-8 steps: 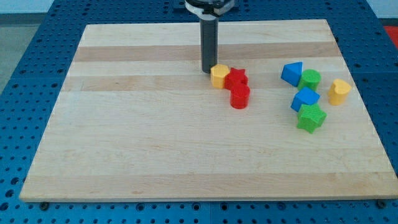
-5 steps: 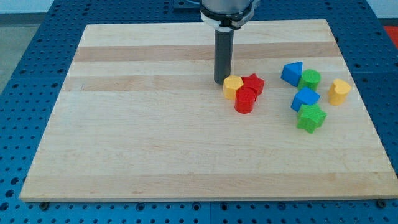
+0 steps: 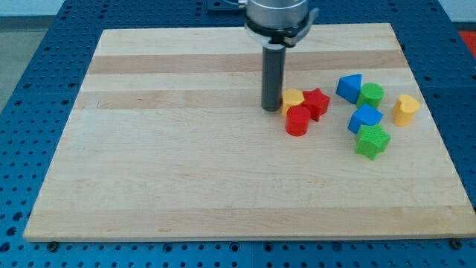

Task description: Move red circle into red star

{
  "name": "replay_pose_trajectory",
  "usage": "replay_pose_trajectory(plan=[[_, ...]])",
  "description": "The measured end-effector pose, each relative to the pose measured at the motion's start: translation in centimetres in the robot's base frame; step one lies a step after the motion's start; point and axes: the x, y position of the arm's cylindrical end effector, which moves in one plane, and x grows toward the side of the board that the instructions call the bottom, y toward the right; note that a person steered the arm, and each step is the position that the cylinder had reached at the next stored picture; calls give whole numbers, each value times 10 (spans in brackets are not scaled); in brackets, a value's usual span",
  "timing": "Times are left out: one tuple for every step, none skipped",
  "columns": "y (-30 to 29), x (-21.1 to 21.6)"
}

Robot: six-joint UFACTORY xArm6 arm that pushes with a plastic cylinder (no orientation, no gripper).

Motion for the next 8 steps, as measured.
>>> replay_pose_trajectory(plan=[[33,0],[63,0],[66,9],[64,13],[32,10],[13,-20],[-4,-56],[-7,15]])
